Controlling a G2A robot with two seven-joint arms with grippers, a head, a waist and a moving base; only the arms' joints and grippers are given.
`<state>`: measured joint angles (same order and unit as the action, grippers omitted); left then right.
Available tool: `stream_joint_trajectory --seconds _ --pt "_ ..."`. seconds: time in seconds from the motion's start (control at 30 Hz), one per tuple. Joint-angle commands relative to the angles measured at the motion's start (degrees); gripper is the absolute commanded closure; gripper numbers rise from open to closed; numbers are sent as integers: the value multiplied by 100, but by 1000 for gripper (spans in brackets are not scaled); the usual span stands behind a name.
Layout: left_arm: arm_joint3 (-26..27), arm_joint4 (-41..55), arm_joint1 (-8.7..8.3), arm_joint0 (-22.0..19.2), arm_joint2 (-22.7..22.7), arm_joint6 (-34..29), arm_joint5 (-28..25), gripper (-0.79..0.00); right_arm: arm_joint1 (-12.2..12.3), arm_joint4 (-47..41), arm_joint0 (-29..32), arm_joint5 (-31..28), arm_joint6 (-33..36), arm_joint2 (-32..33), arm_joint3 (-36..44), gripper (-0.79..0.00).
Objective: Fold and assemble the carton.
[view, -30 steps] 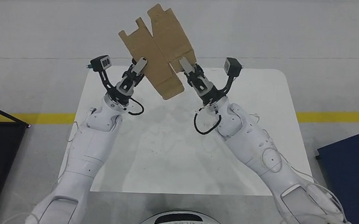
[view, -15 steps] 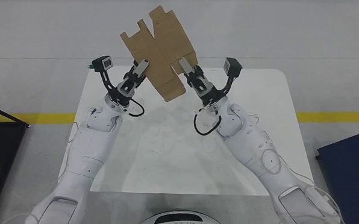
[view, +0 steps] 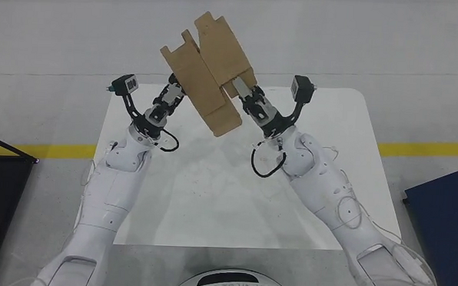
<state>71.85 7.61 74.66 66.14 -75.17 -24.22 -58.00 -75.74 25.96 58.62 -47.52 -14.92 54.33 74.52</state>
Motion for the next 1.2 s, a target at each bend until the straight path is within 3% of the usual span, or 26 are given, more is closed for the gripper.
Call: stream_joint_trajectory --seconds 0.0,0.33,0.57,0.8,0.93,1.17 --pt "-44 20 10 -30 73 -23 0 -785 1 321 -14 142 16 52 26 0" --pt "-127 181 21 -84 202 -31 0 -785 92 3647 80 1746 -549 364 240 0" --pt "-129 264 10 -71 227 -59 0 -785 166 5163 156 2505 -462 443 323 0" --pt "-195 286 9 -51 331 -108 0 -785 186 5373 279 2613 -487 519 461 0" --pt "-249 317 -17 -56 237 -86 0 -785 194 5013 360 2324 -900 646 613 0" --pt "102 381 -117 64 -146 -318 0 -785 274 5030 573 1817 -1651 925 1025 0"
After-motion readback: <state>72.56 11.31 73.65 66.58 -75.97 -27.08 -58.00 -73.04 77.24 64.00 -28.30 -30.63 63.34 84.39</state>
